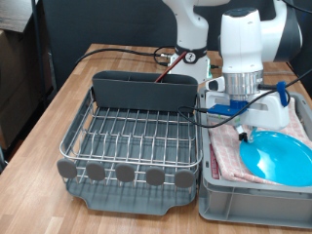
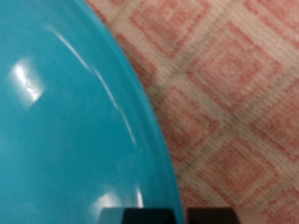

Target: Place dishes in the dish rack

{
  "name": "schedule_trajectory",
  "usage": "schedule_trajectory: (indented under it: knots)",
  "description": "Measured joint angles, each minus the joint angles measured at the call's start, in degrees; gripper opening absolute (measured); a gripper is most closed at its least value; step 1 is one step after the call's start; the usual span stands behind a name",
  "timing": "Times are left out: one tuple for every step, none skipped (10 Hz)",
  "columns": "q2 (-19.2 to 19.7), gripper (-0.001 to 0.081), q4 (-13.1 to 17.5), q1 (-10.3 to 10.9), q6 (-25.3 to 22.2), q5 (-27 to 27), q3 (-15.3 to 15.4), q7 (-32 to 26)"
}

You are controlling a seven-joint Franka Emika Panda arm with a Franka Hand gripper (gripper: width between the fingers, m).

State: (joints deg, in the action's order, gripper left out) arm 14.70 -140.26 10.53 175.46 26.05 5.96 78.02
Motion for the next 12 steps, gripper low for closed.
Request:
schedule_trajectory:
  knots:
    - [-0.84,0.0041,-0.42,1.16,-0.16,-1.42,-1.53,0.83]
    - [-1.87,0.0035,-0.89,2.63,-0.72,-3.72,-3.47,2.44]
    - [-3.06,0.0035,-1.27,3.86,-1.99,-6.25,-5.26,4.16]
    - [-4.32,0.0035,-1.46,4.88,-3.45,-9.16,-6.99,6.07]
    - [-5.63,0.0029,-1.53,5.92,-5.44,-13.16,-8.92,8.82]
    - [-7.1,0.0029,-1.55,6.74,-7.77,-17.78,-10.7,12.17]
    - [-8.71,0.0024,-1.55,7.07,-10.25,-22.06,-11.88,15.15]
    - [-10.5,0.0024,-1.54,7.08,-12.94,-25.86,-12.6,17.63]
    - [-12.37,0.0017,-1.51,7.06,-15.63,-28.6,-13.0,19.25]
    - [-14.18,0.0017,-1.36,7.03,-18.4,-30.63,-13.19,19.98]
    - [-15.83,0.0017,-1.05,7.01,-20.95,-32.59,-13.22,20.19]
    - [-17.35,0.0017,-0.44,7.0,-23.88,-35.38,-13.12,20.55]
